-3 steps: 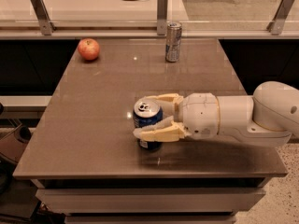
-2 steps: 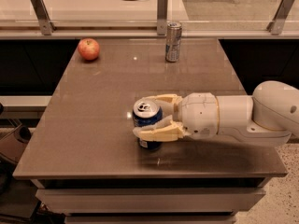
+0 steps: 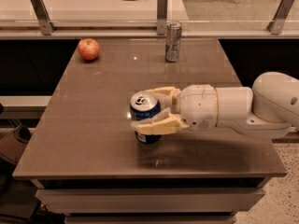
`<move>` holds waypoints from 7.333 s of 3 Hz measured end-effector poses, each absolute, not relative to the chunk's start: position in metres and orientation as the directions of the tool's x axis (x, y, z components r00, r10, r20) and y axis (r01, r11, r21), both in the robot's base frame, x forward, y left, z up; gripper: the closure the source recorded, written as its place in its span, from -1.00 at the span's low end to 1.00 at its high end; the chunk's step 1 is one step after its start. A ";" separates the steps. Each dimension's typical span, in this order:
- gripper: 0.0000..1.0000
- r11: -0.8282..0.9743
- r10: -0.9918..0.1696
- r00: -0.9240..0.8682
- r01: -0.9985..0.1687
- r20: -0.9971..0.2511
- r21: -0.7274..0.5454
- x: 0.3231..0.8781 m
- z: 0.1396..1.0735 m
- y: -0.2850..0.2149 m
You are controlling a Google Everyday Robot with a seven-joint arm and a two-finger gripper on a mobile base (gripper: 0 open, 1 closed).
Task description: Move pepsi can near apple
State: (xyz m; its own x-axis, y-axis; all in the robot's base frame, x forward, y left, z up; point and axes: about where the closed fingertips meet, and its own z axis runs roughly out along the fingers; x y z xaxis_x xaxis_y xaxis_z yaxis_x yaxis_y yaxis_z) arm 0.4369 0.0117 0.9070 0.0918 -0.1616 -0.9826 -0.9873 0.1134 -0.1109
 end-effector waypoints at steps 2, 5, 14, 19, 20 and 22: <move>1.00 0.203 -0.157 0.138 -0.965 -0.978 -0.169 0.476 0.983 0.016; 1.00 0.438 -0.132 0.155 -0.877 -0.979 -0.198 0.591 1.029 0.016; 1.00 0.620 -0.113 -0.013 -0.782 -0.994 -0.060 0.777 0.955 0.081; 1.00 0.692 -0.113 0.032 -0.715 -0.993 -0.102 0.807 0.900 0.106; 0.63 0.688 -0.113 0.031 -0.718 -0.993 -0.101 0.806 0.900 0.109; -0.30 0.684 -0.112 0.031 -0.723 -0.993 -0.100 0.805 0.900 0.114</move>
Offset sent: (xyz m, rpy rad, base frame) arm 0.0739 -0.0010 0.1274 0.0464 -0.0975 -0.2033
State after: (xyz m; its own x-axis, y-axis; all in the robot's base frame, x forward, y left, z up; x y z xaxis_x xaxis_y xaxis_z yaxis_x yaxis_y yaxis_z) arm 0.8050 0.1142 0.8997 0.0313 -0.1120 -0.9932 -0.7229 0.6837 -0.0999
